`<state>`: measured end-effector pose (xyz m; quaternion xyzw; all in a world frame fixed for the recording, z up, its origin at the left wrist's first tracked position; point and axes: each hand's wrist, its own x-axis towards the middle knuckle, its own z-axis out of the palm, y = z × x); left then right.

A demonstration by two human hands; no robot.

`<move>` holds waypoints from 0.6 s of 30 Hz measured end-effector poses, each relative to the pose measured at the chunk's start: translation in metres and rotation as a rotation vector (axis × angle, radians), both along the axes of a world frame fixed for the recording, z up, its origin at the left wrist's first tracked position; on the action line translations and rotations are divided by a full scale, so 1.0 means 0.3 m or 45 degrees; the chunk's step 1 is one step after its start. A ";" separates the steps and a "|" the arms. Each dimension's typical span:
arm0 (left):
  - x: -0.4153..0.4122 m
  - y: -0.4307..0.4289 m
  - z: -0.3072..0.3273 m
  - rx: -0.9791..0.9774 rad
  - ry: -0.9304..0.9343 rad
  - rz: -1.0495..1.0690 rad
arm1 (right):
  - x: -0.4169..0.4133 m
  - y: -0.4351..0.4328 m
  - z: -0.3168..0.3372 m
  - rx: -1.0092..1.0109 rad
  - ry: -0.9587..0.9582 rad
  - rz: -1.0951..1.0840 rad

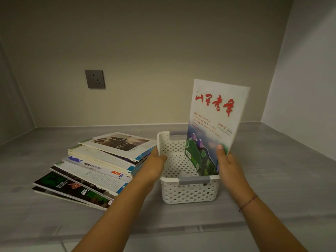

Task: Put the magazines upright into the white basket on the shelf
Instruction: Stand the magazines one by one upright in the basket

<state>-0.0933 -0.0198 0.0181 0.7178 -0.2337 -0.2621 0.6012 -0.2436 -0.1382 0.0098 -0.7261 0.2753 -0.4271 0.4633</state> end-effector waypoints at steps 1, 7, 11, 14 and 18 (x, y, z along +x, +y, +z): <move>-0.008 -0.001 0.003 0.001 0.000 0.006 | -0.002 -0.005 0.001 -0.024 0.028 -0.046; 0.095 0.046 -0.013 0.049 -0.245 0.198 | -0.007 -0.026 -0.010 -0.062 0.077 -0.071; 0.232 0.066 0.002 0.196 -0.682 0.721 | -0.010 -0.024 -0.004 -0.060 0.076 -0.075; 0.339 0.064 0.032 0.423 -0.859 0.949 | -0.011 -0.019 -0.001 -0.051 0.081 -0.067; 0.483 0.094 -0.019 0.883 -0.577 0.783 | -0.015 -0.014 -0.001 -0.078 0.096 -0.059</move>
